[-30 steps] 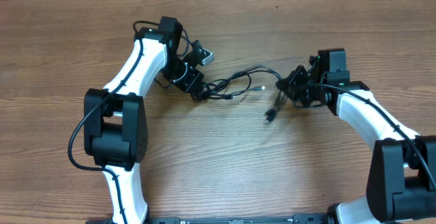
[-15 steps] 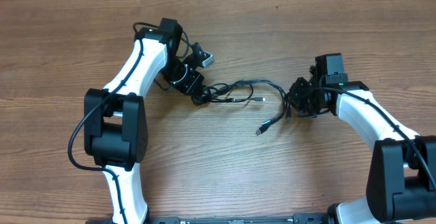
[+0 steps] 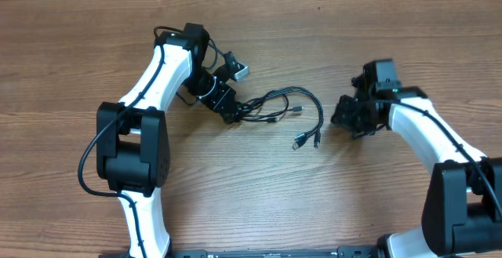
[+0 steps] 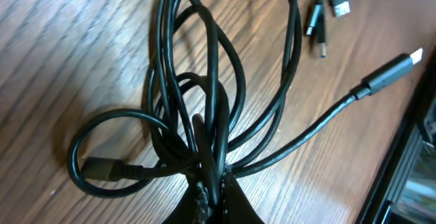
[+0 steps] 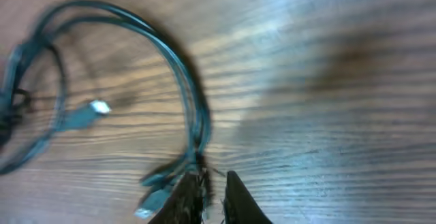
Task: Untangle cables
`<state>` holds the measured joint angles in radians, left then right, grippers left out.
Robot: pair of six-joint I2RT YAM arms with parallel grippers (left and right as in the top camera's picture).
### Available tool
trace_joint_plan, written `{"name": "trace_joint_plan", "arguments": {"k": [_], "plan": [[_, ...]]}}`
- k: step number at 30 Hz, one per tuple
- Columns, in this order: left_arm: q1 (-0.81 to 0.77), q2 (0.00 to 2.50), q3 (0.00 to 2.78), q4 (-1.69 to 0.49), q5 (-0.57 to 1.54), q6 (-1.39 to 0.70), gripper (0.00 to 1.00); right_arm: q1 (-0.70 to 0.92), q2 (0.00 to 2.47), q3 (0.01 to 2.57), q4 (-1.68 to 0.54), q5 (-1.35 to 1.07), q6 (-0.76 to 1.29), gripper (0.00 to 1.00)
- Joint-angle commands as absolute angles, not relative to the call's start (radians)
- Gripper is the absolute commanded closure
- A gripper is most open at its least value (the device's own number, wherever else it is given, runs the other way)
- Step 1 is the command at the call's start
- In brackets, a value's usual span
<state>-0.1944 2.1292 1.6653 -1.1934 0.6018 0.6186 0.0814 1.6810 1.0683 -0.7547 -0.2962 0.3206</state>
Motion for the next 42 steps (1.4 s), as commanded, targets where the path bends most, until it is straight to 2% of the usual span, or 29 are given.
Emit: {"name": "trace_joint_plan", "arguments": {"k": [1, 6, 10, 12, 15, 17, 18, 22, 23, 25, 28, 30, 36, 38, 40, 42], "plan": [[-0.188, 2.120, 1.662, -1.196, 0.673, 0.690, 0.96, 0.092, 1.661, 1.195, -0.785, -0.319, 0.283, 0.85], [-0.189, 2.120, 1.662, -1.200, 0.689, 0.710, 0.96, 0.103, 1.661, 1.243, -0.762, -0.335, 0.283, 0.84], [-0.196, 2.120, 1.662, -1.262, 0.753, 0.835, 0.94, 0.103, 1.662, 1.243, -0.738, -0.346, 0.283, 0.84], [-0.201, 2.120, 1.662, -1.295, 0.750, 0.873, 0.80, 0.104, 1.662, 1.243, -0.733, -0.359, 0.283, 0.84], [-0.209, 2.120, 1.662, -1.310, 0.724, 0.876, 0.37, 0.104, 1.662, 1.243, -0.725, -0.371, 0.284, 0.84], [-0.210, 2.120, 1.662, -1.311, 0.713, 0.875, 0.15, 0.104, 1.663, 1.243, -0.719, -0.386, 0.284, 0.84], [-0.210, 2.120, 1.662, -1.311, 0.714, 0.875, 0.11, 0.104, 1.663, 1.243, -0.715, -0.397, 0.287, 0.84], [-0.208, 2.120, 1.669, -1.294, 0.743, 0.862, 0.10, 0.112, 1.663, 1.243, -0.705, -0.471, 0.316, 0.83], [-0.208, 2.120, 1.671, -1.269, 0.742, 0.821, 0.13, 0.118, 1.663, 1.243, -0.705, -0.477, 0.334, 0.83], [-0.203, 2.120, 1.673, -1.188, 0.716, 0.670, 0.18, 0.138, 1.663, 1.243, -0.705, -0.477, 0.375, 0.81], [-0.182, 2.120, 1.673, -1.069, 0.601, 0.382, 0.20, 0.178, 1.663, 1.243, -0.702, -0.475, 0.412, 0.78], [-0.159, 2.120, 1.673, -1.041, 0.545, 0.282, 0.21, 0.211, 1.663, 1.243, -0.696, -0.472, 0.456, 0.72], [-0.068, 2.120, 1.671, -1.043, 0.535, 0.178, 0.22, 0.321, 1.678, 1.221, -0.662, -0.391, 0.705, 0.71], [-0.043, 2.120, 1.669, -1.049, 0.535, 0.175, 0.22, 0.355, 1.694, 1.206, -0.635, -0.369, 0.761, 0.67], [-0.024, 2.120, 1.666, -1.053, 0.535, 0.175, 0.21, 0.389, 1.720, 1.190, -0.603, -0.366, 0.796, 0.58], [-0.011, 2.120, 1.660, -1.052, 0.535, 0.176, 0.20, 0.417, 1.754, 1.182, -0.583, -0.366, 0.835, 0.57]]}}
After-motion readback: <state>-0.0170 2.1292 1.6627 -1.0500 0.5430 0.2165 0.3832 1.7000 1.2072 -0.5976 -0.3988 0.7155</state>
